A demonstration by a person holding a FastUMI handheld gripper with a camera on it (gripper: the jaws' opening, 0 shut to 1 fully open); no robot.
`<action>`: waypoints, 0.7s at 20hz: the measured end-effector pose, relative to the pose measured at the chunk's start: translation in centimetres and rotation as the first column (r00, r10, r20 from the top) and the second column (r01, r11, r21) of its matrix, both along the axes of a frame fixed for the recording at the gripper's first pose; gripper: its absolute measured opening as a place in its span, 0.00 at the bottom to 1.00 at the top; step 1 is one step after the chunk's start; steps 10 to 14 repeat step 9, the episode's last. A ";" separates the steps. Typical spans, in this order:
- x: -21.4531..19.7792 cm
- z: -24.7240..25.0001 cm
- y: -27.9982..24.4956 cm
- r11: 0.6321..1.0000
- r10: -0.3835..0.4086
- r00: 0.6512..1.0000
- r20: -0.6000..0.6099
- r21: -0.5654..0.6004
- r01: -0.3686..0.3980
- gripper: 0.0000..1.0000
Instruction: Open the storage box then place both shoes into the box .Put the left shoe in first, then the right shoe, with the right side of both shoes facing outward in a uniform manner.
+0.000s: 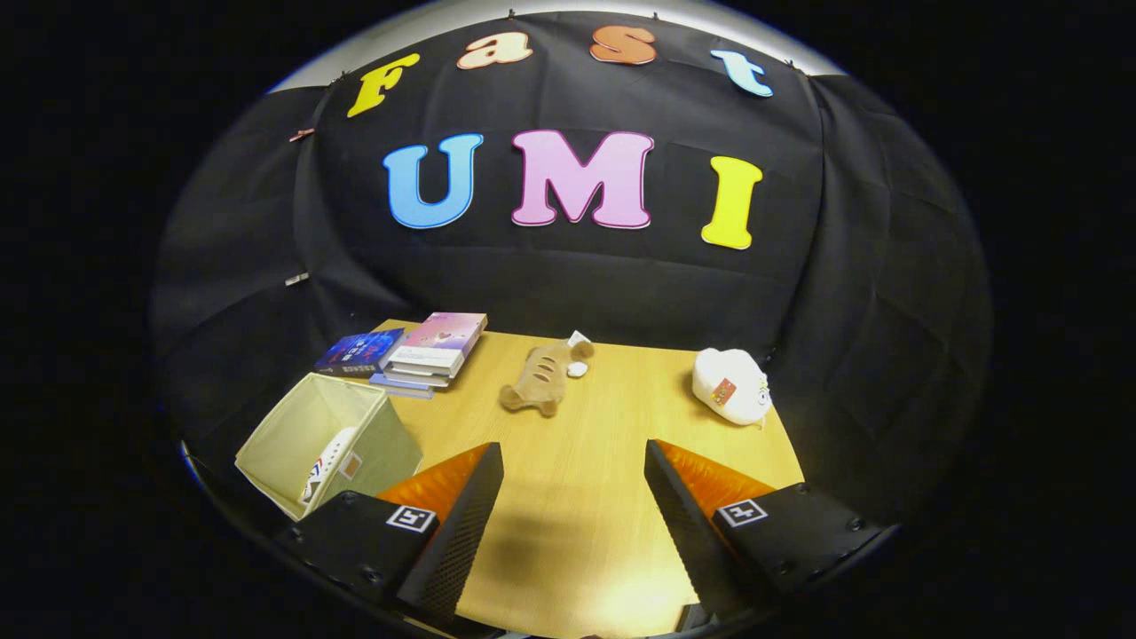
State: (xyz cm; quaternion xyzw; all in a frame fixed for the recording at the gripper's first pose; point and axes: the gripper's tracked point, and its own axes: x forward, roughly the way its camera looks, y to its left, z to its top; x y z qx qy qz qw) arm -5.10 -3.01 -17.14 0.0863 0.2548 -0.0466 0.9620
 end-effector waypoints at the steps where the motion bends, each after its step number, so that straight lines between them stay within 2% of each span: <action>1: -0.1 -0.1 -0.4 1.000 -0.007 1.000 0.001 0.010 0.007 0.98; 14: -0.7 -0.7 -1.9 0.999 -0.008 1.000 -0.005 0.037 0.008 0.99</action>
